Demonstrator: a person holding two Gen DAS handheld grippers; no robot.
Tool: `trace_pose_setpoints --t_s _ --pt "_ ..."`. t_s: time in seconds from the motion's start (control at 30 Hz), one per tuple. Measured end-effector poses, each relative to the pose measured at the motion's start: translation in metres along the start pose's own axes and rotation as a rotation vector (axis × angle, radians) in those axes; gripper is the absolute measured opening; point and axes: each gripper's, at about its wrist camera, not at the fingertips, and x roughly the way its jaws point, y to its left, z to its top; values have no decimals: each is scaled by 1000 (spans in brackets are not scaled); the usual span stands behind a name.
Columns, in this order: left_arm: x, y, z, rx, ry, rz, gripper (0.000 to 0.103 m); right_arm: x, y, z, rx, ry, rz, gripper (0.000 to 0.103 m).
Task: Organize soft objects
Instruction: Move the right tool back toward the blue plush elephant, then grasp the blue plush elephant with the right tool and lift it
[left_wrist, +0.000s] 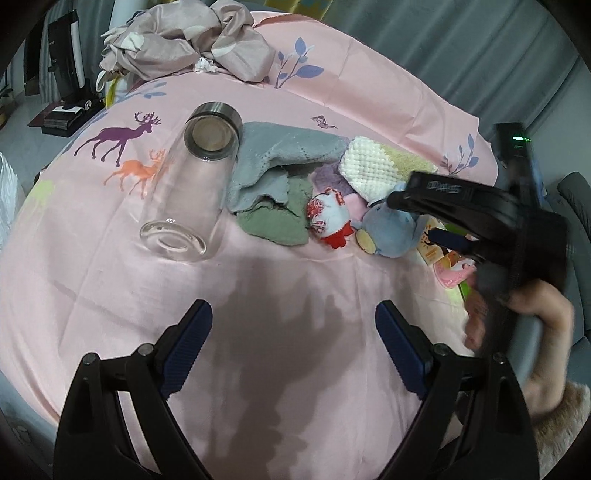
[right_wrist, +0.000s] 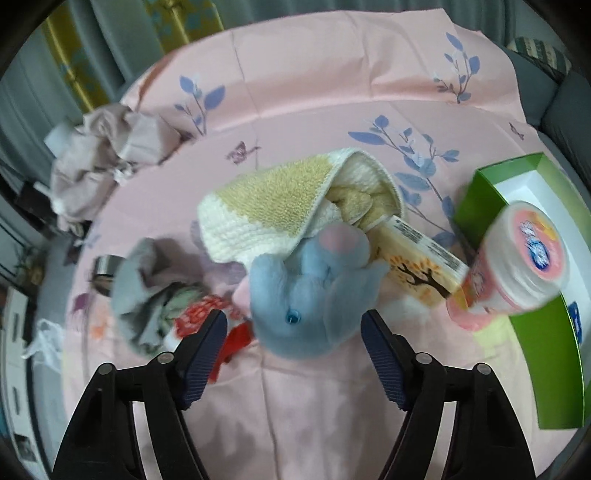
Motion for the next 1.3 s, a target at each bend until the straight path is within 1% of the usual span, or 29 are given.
trace_pose_setpoints --t_s 0.03,0.07,0.13,0.17,0.23,0.37,0.43,0.47,0.53,0.63,0.73,0.8,0.93,1.0,1.07,1.1,1.2,1.3 --pt "0 1 0 -2 1 0 90 5 1 2 -6 3 -26 69" --pt "-1 3 0 -6 0 -2 90 10 1 3 -7 12 -47 67" --pt "-2 5 0 -9 1 -7 90 20 0 3 0 31 -37 63" --pt "-1 6 1 -9 2 -8 90 22 -1 3 -1 29 -47 62" --pt "-1 8 1 -12 3 -7 90 20 -1 3 -11 2 -36 59" --pt "0 11 2 -24 8 -12 90 13 -6 1 -5 -10 4 50" --pt "-2 10 2 -23 5 -15 90 5 -11 -2 -4 -17 28 42" --pt "-3 10 2 -22 3 -14 90 0 -13 -3 -9 -20 42 42" --pt "-4 10 2 -21 2 -15 90 -11 -20 -8 -4 -20 107 38" --pt "-6 9 1 -27 0 -21 90 -30 -31 -20 5 -2 210 38" --pt "-8 7 0 -23 -1 -24 90 -47 -35 -33 -7 1 260 37" --pt "-9 5 0 -16 0 -24 90 -61 -32 -43 -41 -2 290 37" --pt "-11 2 -3 -14 4 -28 90 -79 -26 -65 -115 9 324 37" --pt "-12 2 -4 -14 10 -31 90 -81 -24 -77 -136 29 339 37" --pt "-11 1 -6 -11 19 -35 90 -77 -21 -88 -157 54 328 37" --pt "-11 0 -8 -7 27 -37 90 -72 -21 -94 -158 71 321 37" --pt "-9 -2 -11 6 50 -42 90 -69 -25 -101 -128 98 342 38" --pt "-10 -5 -15 19 68 -65 90 -71 -31 -99 -84 112 344 44"
